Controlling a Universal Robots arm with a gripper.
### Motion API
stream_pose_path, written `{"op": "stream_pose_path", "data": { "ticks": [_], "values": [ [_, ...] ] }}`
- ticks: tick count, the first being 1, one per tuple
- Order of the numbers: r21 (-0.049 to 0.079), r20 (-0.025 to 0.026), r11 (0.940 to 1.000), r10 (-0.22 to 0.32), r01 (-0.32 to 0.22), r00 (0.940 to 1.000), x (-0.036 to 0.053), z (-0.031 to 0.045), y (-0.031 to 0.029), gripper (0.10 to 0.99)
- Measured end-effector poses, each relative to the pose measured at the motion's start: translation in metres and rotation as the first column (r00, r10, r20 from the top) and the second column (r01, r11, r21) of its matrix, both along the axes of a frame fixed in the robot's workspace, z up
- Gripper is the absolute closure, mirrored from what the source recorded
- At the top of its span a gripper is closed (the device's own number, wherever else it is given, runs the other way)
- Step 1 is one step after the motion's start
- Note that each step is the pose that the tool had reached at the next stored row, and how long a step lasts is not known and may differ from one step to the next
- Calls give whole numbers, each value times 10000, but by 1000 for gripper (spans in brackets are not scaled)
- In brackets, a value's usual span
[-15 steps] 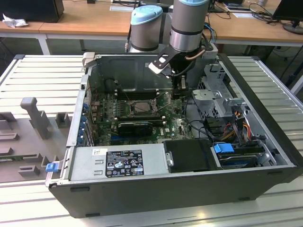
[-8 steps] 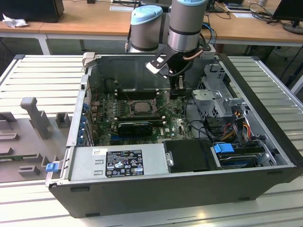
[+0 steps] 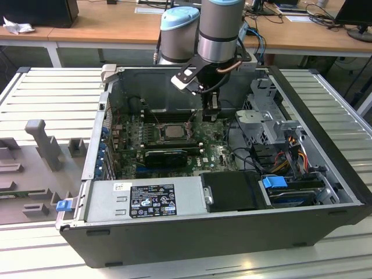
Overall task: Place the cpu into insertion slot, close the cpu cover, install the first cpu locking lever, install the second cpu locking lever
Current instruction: 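Close the cpu cover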
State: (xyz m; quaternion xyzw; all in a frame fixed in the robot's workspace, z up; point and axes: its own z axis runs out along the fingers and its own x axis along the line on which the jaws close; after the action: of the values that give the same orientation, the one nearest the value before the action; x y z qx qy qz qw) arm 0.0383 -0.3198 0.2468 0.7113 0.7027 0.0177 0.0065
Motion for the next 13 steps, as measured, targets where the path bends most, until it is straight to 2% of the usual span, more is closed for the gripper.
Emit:
{"op": "stream_pose_path", "data": {
  "ticks": [13],
  "values": [
    [0,0,10000,1,-1,10000,-133,0,0,980]
  ]
}}
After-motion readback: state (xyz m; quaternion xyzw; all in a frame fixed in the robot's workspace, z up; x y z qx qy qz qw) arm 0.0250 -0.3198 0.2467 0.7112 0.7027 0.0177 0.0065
